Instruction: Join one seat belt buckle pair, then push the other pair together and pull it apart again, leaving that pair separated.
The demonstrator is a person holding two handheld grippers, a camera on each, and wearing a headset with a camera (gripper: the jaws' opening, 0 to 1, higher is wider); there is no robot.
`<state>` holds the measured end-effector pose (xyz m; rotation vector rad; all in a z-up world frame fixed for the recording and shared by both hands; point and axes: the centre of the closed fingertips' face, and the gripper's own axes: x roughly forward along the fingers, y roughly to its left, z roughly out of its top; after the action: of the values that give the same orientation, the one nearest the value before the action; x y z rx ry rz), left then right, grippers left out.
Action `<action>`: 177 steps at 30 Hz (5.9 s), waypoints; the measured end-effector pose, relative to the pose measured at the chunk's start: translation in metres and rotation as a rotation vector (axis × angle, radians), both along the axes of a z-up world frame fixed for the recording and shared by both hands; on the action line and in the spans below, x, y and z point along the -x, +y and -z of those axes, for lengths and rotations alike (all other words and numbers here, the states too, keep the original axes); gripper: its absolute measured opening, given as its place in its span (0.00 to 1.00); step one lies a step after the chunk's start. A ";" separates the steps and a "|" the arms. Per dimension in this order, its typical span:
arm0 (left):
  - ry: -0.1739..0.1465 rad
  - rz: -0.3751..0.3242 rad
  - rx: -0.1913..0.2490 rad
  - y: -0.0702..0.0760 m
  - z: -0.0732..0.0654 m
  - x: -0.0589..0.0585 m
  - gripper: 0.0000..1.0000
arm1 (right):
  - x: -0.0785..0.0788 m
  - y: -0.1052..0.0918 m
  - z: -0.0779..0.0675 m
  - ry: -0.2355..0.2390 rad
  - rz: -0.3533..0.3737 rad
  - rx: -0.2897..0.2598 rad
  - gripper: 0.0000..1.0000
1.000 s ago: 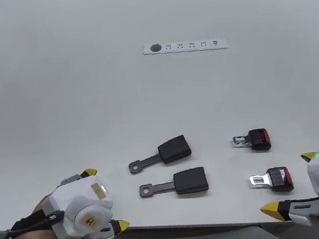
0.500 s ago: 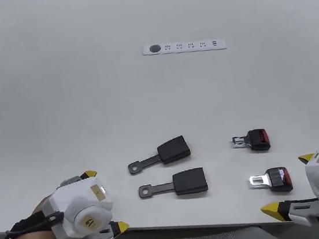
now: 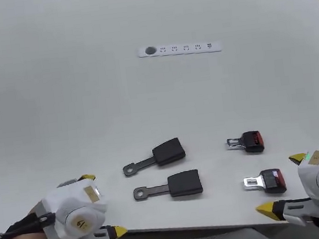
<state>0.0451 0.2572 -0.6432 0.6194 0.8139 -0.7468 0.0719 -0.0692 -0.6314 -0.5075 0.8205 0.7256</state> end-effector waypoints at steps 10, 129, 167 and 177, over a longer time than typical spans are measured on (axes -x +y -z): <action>0.021 0.052 0.050 -0.030 -0.006 -0.017 0.76 | -0.006 0.004 -0.003 -0.018 -0.045 -0.014 0.70; 0.259 0.565 -0.115 -0.148 0.050 -0.041 0.33 | -0.020 0.089 0.059 0.135 -0.627 0.131 0.33; 0.253 0.579 -0.114 -0.149 0.051 -0.041 0.32 | -0.017 0.121 0.060 0.126 -0.663 0.119 0.31; 0.252 0.583 -0.123 -0.148 0.051 -0.042 0.32 | -0.024 0.123 0.058 0.119 -0.643 0.116 0.31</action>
<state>0.0873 0.1087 -0.6946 0.9018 0.9244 -1.3318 0.0957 0.0539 -0.6895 -0.8561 0.8160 1.3131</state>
